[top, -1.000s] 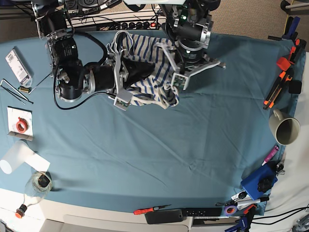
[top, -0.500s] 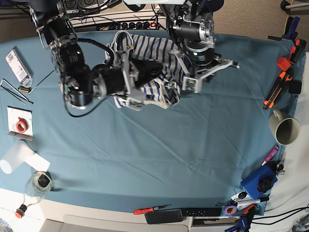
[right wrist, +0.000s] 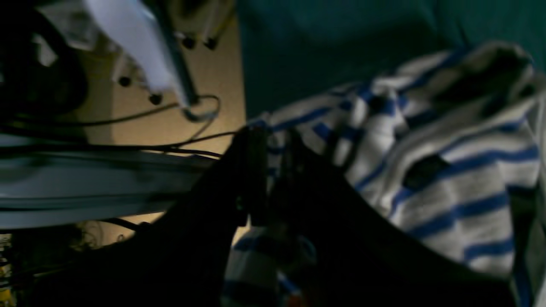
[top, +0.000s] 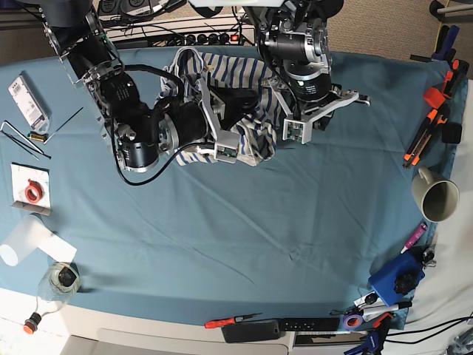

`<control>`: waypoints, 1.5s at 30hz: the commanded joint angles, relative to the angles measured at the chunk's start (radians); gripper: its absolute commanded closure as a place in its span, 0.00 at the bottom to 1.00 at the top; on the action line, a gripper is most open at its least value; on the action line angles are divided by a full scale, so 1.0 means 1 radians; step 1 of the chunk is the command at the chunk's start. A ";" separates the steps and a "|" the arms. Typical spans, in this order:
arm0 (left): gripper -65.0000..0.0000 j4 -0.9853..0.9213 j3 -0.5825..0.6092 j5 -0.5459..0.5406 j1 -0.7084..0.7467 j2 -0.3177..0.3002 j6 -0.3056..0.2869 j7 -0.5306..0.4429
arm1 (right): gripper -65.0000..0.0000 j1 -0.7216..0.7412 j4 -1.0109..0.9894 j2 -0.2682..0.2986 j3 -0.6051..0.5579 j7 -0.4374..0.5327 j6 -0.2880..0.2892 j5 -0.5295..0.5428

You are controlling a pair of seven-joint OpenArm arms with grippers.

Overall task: Fold the T-shirt properly
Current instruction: 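Release the shirt and raise both grippers away from the bundle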

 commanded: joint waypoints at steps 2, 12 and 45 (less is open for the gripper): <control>1.00 0.019 0.004 0.019 0.000 0.009 0.007 -0.015 | 0.87 0.041 0.018 0.006 0.006 0.021 0.001 0.052; 1.00 0.019 0.004 0.008 0.000 0.009 0.007 -0.026 | 0.87 0.100 0.019 -0.082 0.322 0.021 0.001 -0.040; 1.00 -0.005 0.298 -0.558 -0.058 0.017 -0.450 -0.136 | 0.87 0.089 -0.243 0.029 0.680 0.021 -0.088 -0.454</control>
